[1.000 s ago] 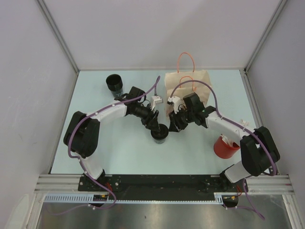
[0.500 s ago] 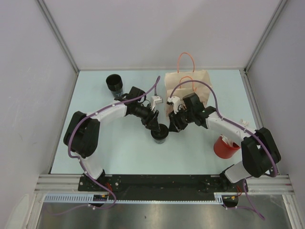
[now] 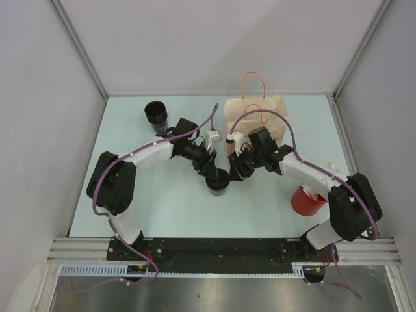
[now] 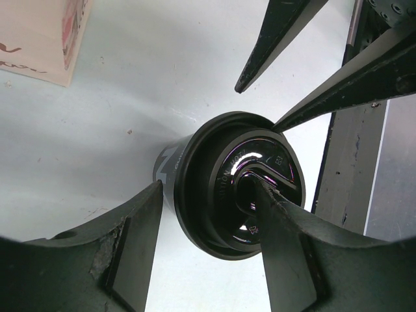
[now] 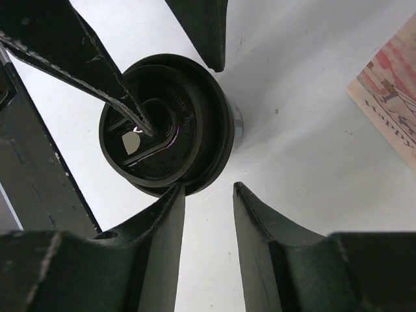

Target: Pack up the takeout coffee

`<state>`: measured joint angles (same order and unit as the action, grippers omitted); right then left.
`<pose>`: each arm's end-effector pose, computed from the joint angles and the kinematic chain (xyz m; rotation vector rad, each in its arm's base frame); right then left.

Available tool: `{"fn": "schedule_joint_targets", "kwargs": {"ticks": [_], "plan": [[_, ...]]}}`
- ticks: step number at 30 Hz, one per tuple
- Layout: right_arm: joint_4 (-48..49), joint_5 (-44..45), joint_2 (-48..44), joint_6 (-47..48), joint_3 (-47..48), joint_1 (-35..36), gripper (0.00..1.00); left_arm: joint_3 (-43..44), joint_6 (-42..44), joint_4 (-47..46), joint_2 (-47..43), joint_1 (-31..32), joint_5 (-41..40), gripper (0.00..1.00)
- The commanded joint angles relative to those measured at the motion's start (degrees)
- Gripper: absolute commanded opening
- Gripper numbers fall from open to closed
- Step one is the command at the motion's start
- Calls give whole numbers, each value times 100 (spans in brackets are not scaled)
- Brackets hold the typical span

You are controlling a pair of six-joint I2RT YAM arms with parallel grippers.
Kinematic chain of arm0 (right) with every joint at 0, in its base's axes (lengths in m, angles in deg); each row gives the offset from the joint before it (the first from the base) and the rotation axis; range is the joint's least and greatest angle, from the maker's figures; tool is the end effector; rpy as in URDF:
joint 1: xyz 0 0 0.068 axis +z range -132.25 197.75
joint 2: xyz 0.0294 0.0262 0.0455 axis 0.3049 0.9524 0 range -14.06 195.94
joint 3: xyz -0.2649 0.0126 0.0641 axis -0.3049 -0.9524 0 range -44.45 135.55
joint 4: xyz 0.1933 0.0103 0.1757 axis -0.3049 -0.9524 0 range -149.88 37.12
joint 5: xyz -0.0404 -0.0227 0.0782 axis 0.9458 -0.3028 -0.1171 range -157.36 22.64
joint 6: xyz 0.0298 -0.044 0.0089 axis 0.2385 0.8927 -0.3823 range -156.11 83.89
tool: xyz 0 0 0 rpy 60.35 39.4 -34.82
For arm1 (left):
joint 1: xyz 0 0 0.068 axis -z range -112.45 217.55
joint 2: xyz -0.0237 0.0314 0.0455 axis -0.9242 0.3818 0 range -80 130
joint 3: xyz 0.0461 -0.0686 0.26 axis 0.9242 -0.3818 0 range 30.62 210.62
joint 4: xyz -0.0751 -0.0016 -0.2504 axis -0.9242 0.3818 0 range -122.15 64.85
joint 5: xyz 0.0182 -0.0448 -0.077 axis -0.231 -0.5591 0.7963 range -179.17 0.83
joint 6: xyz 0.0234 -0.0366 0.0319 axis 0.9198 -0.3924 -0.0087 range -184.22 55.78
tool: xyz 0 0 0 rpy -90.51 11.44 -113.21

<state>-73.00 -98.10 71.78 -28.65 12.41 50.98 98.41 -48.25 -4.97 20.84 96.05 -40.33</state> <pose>0.2516 0.1865 0.2317 -1.0787 2.1927 0.8536 0.3002 -0.1935 0.2048 1.2129 2.1778 -1.1887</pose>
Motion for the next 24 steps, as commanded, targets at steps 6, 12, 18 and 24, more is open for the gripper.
{"fn": "schedule_joint_targets", "kwargs": {"ticks": [6,12,18,24], "plan": [[8,665,494,80,88,52,39,-319,548,156,217,-19,-1095,61],[-246,1087,776,176,62,166,37,-389,653,200,226,-19,-1184,58],[-370,1360,934,264,-17,315,37,-451,732,191,287,-19,-1254,55],[-467,1500,1013,352,-26,482,37,-547,838,218,279,-19,-1394,52]]}}
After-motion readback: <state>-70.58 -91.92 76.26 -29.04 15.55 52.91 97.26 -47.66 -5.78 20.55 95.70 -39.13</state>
